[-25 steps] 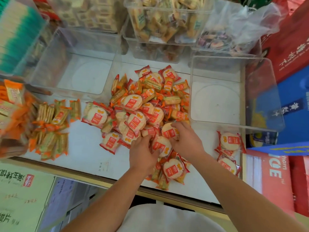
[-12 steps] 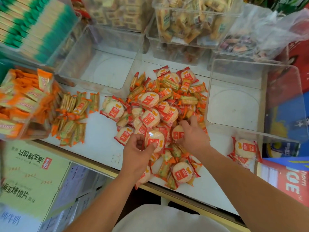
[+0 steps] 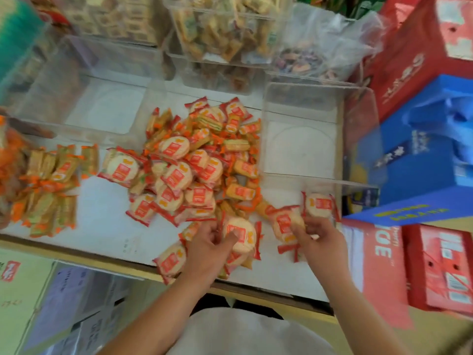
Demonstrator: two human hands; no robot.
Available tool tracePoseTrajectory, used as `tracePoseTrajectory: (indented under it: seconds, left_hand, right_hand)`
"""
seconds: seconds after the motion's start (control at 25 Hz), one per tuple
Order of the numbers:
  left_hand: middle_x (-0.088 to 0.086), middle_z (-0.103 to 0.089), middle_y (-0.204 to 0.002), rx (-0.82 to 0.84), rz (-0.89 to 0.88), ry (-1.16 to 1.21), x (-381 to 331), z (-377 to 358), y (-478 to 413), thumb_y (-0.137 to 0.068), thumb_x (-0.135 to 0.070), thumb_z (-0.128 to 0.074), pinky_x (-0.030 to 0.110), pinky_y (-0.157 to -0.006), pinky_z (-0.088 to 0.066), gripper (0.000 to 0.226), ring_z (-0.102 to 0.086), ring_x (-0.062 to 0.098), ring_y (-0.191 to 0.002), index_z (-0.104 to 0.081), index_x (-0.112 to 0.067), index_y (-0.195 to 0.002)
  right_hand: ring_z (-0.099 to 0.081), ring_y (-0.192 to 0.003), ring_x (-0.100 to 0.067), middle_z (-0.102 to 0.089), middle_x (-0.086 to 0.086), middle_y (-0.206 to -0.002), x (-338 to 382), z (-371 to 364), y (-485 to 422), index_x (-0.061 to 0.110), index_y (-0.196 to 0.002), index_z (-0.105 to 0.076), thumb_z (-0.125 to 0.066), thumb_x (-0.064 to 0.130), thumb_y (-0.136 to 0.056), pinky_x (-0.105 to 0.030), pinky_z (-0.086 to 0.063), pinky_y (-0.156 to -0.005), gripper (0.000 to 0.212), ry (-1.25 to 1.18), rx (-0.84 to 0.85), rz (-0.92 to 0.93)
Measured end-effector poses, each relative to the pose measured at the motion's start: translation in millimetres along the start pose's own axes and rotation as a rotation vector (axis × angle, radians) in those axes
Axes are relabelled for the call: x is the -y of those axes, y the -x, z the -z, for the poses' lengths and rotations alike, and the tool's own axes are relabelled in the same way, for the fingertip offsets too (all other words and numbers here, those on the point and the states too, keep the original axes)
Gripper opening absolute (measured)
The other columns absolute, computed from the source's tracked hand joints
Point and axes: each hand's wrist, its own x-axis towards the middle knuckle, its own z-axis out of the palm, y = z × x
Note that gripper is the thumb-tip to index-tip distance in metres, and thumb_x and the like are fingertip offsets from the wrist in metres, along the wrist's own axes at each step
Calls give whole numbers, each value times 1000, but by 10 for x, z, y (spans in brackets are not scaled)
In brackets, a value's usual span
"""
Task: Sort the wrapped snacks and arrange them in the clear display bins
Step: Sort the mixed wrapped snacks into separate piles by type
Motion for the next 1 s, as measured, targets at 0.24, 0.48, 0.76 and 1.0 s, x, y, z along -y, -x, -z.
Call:
tracePoseTrajectory:
  seconds: [0.24,0.48,0.76,1.0]
  left_hand:
    - [10,-74,-90,128,142,40,6,-1213,-135,-93,-12,-74,36,-68,-61,20,-70,16,-65,-62,-11,-109]
    - [8,-70,-121,226,-106,-412,1,-1521,-491,-96,-23,-67,39,-93,-56,31,-67,24,-107,-63,-13,-126]
    - [7,-60,-127,139,-740,-1363,288,-1120,-1037,-84,-9,-63,44,-96,-46,54,-51,33,-120,-58,-19,-137]
    - [5,-63,-97,-85,-764,-1184,54,-866,-746,-77,-48,-61,39,-75,-49,42,-58,29,-96,-72,-16,-101]
  right_hand:
    - [-71,-84,-17,-74,2,-87,-814,624,187,26,-98,-67,-85,41,-82,-35,-53,-74,28,-111,-97,-280]
    - [-69,-81,-11,-73,3,-89,-899,547,17,23,-102,-67,-80,38,-88,-26,-47,-64,24,-130,-57,-285]
    - [-65,-106,-18,-62,8,-124,-864,376,-139,26,-126,-59,-67,33,-97,-38,-54,-91,31,-151,-95,-263]
    - [-64,-81,-6,-71,9,-98,-522,196,275,28,-112,-67,-66,25,-99,-19,-46,-68,14,-196,27,-79]
